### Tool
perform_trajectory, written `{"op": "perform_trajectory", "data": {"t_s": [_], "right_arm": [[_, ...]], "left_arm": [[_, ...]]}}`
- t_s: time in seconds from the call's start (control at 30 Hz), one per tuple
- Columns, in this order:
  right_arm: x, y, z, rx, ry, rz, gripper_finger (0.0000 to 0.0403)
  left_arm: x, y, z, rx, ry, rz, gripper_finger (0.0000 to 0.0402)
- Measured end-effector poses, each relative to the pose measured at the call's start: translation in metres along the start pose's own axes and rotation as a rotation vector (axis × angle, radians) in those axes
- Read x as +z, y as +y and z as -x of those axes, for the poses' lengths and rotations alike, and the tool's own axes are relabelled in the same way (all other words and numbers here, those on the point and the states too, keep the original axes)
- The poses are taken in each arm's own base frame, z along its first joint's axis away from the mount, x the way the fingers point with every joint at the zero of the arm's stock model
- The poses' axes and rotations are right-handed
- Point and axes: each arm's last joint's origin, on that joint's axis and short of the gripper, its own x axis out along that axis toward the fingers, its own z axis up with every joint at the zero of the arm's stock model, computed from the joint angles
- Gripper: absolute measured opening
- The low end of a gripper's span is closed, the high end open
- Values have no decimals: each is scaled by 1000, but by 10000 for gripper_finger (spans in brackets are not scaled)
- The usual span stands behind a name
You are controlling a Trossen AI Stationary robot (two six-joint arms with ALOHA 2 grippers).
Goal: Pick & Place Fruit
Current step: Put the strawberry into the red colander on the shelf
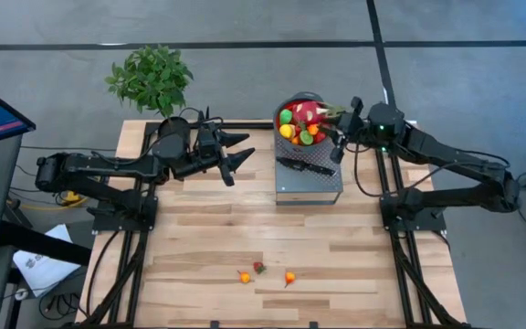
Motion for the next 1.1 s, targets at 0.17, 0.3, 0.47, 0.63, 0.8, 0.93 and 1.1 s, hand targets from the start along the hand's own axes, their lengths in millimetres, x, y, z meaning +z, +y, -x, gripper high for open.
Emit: {"op": "perform_trajectory", "data": {"t_s": [0.17, 0.3, 0.47, 0.63, 0.8, 0.93, 1.1], "right_arm": [[1, 13, 1, 63, 6, 13, 50], [1, 24, 3, 118, 26, -38, 20], [4, 40, 7, 194, 28, -52, 5], [8, 59, 13, 282, 7, -54, 5], [12, 76, 21, 366, -14, -37, 3], [15, 88, 27, 421, -22, -52, 1], [17, 101, 35, 459, -27, -57, 2]], "left_arm": [[0, 0, 0, -1, 0, 1, 218], [0, 0, 0, -2, 1, 19, 218], [-1, -6, 1, -25, 7, 66, 218], [-2, -19, 5, -78, 16, 76, 218], [-4, -38, 11, -152, 30, 86, 218], [-5, -56, 19, -225, 43, 96, 218], [-9, -78, 29, -278, 59, 107, 218]]}}
